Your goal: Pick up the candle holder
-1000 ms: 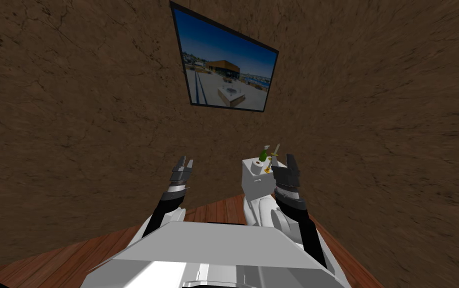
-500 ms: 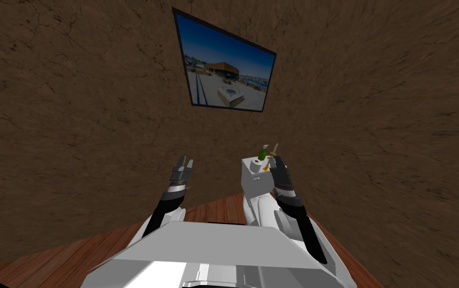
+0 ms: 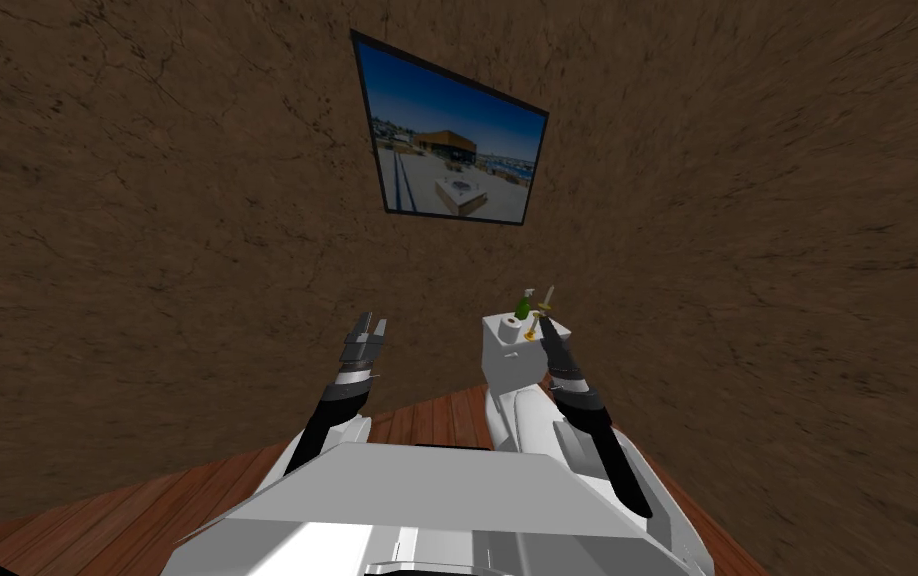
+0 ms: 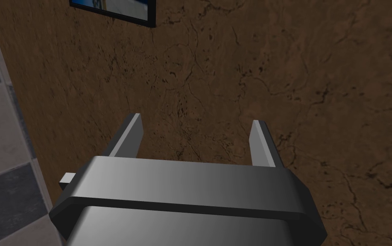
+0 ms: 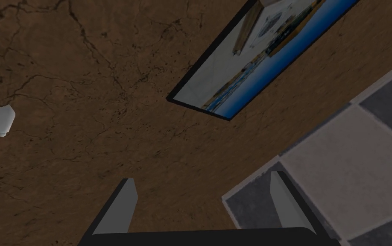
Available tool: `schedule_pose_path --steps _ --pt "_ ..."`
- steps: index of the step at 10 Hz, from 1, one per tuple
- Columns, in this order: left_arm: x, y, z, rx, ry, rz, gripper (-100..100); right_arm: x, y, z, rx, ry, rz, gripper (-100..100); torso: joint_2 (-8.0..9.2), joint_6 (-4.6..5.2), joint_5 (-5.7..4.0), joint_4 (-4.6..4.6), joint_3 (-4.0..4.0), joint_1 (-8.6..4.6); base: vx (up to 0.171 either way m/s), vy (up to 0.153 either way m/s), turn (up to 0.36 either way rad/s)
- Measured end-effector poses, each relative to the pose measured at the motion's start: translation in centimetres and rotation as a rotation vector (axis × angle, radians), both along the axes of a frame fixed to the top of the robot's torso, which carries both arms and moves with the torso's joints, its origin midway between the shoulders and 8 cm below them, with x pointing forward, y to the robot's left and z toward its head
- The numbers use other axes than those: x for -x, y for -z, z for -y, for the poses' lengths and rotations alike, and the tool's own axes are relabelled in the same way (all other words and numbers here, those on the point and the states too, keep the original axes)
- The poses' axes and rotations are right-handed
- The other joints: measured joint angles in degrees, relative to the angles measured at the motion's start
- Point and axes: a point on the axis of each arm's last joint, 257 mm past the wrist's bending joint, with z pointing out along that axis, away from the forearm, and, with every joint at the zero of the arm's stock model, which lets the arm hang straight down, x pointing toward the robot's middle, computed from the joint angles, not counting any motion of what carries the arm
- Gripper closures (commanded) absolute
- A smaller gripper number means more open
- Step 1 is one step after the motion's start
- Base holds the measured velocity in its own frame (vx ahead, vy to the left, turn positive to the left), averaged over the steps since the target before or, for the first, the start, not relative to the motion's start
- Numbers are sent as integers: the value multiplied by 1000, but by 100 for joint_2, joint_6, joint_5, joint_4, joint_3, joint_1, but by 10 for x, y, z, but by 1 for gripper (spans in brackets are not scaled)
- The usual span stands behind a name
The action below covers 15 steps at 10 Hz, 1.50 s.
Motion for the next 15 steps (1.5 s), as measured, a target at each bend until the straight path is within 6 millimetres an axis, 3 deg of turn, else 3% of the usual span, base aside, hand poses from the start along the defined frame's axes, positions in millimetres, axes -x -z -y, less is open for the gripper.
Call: schedule_pose_path --steps 9,15 --pt "0 0 0 0 0 0 0 -28 53 27 364 210 -86 -100 -5 0 0 -1 -3 1 -19 -3 -6" --pt "0 0 0 0 0 0 0 -47 99 51 649 345 -170 -100 -13 1 1 -2 -7 5 4 8 -35"
